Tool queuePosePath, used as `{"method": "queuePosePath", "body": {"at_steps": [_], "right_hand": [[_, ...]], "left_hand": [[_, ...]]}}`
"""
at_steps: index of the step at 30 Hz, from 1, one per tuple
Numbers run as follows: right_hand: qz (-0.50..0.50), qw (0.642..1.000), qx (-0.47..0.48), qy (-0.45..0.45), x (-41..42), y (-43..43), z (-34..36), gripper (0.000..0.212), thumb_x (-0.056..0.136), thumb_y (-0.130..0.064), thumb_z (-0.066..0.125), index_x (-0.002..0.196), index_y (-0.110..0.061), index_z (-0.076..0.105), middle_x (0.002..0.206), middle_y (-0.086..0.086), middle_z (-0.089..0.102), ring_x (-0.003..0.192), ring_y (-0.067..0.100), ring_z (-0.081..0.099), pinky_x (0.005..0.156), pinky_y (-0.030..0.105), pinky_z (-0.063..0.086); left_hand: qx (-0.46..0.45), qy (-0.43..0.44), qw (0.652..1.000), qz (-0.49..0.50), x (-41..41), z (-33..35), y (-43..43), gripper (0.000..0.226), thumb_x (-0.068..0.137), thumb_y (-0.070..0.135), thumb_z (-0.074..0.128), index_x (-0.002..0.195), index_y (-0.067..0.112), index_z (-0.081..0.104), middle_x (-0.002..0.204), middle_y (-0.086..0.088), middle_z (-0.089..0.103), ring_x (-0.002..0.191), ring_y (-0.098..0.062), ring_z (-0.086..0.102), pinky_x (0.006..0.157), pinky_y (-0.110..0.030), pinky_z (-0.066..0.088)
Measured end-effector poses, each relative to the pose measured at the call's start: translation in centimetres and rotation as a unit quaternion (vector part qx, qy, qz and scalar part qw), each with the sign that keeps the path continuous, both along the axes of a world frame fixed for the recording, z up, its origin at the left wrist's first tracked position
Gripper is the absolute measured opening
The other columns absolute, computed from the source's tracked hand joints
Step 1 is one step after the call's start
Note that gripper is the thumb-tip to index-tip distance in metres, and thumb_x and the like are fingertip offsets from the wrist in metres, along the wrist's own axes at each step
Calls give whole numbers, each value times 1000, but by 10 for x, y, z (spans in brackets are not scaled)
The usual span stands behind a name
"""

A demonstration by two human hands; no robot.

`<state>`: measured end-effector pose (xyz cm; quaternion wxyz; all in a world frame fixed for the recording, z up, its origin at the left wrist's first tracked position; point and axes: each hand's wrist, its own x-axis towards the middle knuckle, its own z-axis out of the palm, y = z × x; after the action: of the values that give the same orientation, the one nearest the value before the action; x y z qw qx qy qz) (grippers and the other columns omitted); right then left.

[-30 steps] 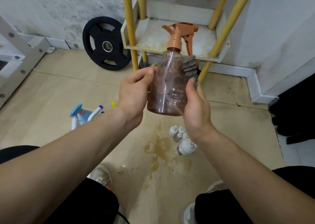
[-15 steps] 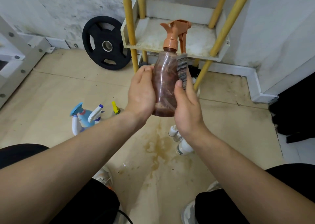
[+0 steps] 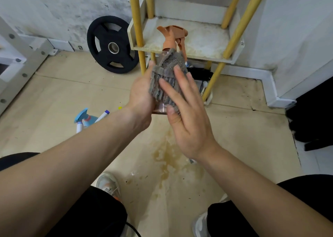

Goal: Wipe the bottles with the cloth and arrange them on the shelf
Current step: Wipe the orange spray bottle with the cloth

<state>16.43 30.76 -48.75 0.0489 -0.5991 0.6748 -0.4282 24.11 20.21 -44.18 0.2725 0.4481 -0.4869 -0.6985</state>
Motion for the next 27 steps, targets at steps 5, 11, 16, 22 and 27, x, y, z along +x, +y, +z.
{"method": "queuePosePath", "body": {"at_steps": [5,11,16,22,27], "right_hand": [[-44,974,2,-222,-11,-10,9,52,108,-33,33,159,-27,27,170,-2,16,154,3,16,118,15,22],[4,998,53,-39,-1,4,-7,51,106,-37,32,157,-30,34,171,3,11,157,22,11,124,51,23],[13,997,42,-62,5,8,-9,50,107,-35,34,157,-32,33,171,0,11,157,18,10,126,47,21],[-20,895,-19,-445,-1,-1,8,44,100,-32,45,135,-58,51,148,-11,54,140,11,48,116,50,42],[-81,788,-20,-610,-4,-3,13,41,105,-4,41,125,-35,59,87,-28,74,92,-1,71,89,34,60]], "left_hand": [[-72,-9,997,-16,-7,1,19,52,107,49,38,79,25,74,73,6,76,67,-9,73,64,-24,55],[29,-18,996,85,-2,-7,5,47,102,52,50,84,15,75,77,-1,78,73,-18,75,71,-33,60],[75,-6,991,107,1,-13,-5,48,102,50,49,105,9,73,101,-6,77,93,-25,75,92,-49,59],[21,11,997,72,6,-16,3,36,103,40,55,103,11,75,91,-2,74,70,-20,68,54,-27,56],[6,80,994,67,2,-17,5,26,101,29,59,95,12,77,92,-8,75,81,-21,67,80,-38,58]]}}
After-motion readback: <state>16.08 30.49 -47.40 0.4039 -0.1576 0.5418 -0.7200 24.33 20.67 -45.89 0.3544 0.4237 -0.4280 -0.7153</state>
